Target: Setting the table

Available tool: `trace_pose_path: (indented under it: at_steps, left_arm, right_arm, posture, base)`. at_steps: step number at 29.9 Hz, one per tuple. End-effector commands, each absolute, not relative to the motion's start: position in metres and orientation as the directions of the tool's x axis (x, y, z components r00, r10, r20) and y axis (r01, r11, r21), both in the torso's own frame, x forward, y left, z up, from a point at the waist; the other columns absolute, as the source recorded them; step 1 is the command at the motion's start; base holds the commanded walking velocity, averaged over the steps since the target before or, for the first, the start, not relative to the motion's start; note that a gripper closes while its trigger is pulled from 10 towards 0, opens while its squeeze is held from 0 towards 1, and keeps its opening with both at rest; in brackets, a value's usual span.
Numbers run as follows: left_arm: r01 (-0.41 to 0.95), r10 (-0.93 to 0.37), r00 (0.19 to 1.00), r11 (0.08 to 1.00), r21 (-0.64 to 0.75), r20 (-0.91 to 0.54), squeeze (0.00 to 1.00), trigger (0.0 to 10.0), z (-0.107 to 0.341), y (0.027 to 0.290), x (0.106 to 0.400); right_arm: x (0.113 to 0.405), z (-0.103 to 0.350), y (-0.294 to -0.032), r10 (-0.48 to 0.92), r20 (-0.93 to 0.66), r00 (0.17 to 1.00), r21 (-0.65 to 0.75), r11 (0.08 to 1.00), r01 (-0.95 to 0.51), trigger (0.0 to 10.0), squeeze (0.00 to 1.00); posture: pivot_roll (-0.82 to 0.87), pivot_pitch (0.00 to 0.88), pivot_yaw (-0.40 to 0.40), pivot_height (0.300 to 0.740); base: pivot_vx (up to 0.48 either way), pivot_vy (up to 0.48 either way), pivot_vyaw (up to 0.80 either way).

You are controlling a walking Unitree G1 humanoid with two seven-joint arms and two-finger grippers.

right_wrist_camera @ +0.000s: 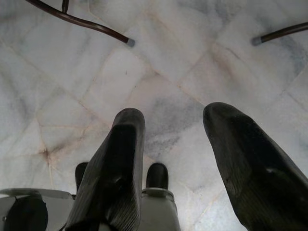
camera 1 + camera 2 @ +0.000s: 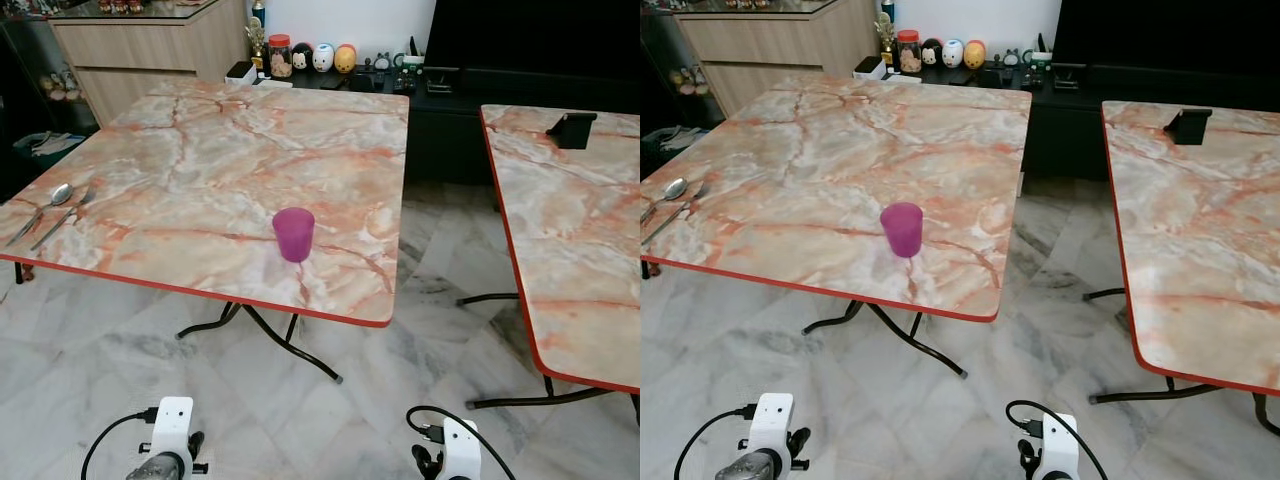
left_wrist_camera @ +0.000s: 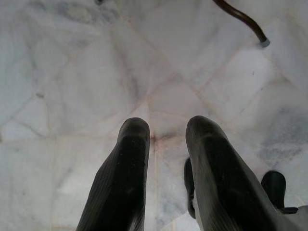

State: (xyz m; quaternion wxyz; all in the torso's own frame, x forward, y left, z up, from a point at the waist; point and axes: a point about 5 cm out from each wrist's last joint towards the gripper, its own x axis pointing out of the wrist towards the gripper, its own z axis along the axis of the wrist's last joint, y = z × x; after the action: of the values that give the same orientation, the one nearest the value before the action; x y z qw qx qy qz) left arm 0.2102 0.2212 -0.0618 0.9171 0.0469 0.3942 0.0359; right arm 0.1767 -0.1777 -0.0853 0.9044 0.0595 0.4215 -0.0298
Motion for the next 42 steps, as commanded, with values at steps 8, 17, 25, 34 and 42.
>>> trace_pose_path:
  at_steps: [8,17,25,34,42]
  left_arm:
    - [-0.049,0.127,0.657,0.991,0.126,-0.743,0.00,10.0,-0.067,0.229,0.199]
    - [-0.040,0.120,0.667,0.991,0.126,-0.735,0.00,10.0,-0.065,0.228,0.202]
    - [-0.033,0.104,0.704,0.993,0.113,-0.702,0.00,10.0,-0.060,0.224,0.212]
    - [-0.045,0.095,0.757,0.995,0.093,-0.647,0.00,10.0,-0.050,0.218,0.228]
    - [-0.025,0.070,0.777,0.996,0.081,-0.626,0.00,10.0,-0.048,0.210,0.232]
  right_arm:
    - [0.177,-0.086,-0.174,0.004,-0.765,0.643,0.083,0.992,0.092,10.0,0.00]
    - [0.177,-0.086,-0.174,0.006,-0.766,0.643,0.083,0.992,0.090,10.0,0.00]
    - [0.177,-0.086,-0.174,0.005,-0.766,0.643,0.083,0.992,0.091,10.0,0.00]
    - [0.176,-0.086,-0.172,0.008,-0.768,0.641,0.085,0.992,0.089,10.0,0.00]
    - [0.176,-0.086,-0.172,0.008,-0.768,0.640,0.086,0.992,0.091,10.0,0.00]
  posture:
    - [0.03,0.000,-0.002,0.740]
    - [0.03,0.000,-0.003,0.740]
    - [0.03,0.000,-0.003,0.740]
    - [0.04,0.000,-0.001,0.740]
    - [0.04,0.000,0.000,0.740]
  base:
    - [0.000,0.384,0.00]
    - [0.000,0.000,0.00]
    - [0.000,0.000,0.00]
    - [0.000,0.000,0.00]
    - [0.000,0.000,0.00]
